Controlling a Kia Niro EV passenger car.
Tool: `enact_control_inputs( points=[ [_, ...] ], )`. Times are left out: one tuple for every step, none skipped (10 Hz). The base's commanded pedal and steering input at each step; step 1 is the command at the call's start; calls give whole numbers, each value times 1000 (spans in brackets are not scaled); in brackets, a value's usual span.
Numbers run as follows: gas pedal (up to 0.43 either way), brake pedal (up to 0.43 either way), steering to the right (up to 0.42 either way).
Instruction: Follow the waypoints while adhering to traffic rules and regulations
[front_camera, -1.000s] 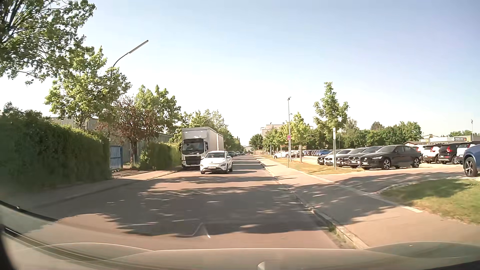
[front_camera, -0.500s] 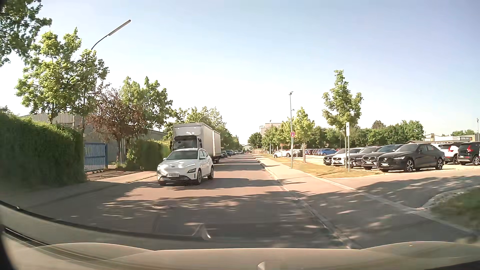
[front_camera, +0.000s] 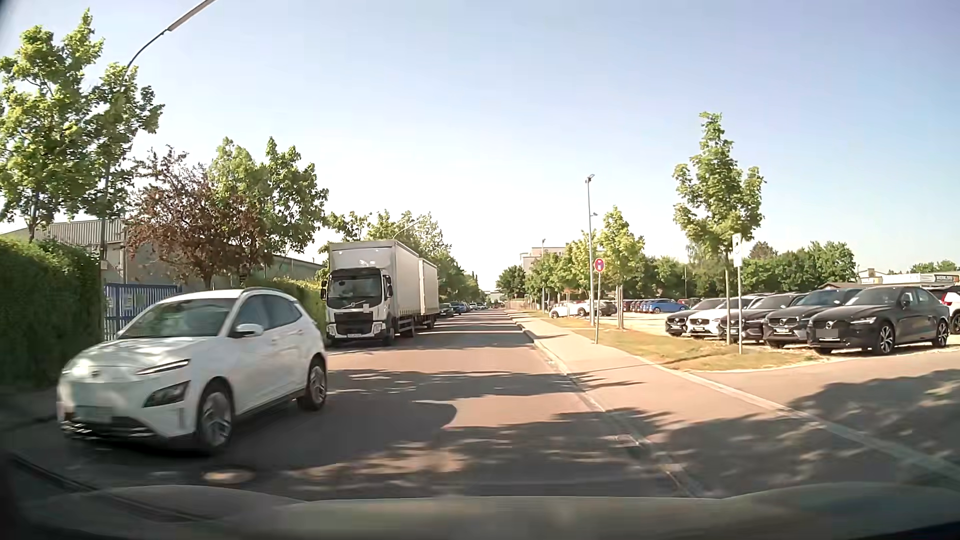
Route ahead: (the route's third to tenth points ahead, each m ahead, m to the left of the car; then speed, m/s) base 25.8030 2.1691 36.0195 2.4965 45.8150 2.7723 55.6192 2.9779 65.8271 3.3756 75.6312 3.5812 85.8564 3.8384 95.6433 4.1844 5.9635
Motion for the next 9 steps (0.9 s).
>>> enact_control_inputs(
  points=[
    [130,0,-11],
    [130,0,-15],
    [130,0,-19],
    [130,0,-23],
    [150,0,-24],
    [197,0,-24],
    [197,0,-23],
    [197,0,-23],
    [197,0,-23]
  ],
)
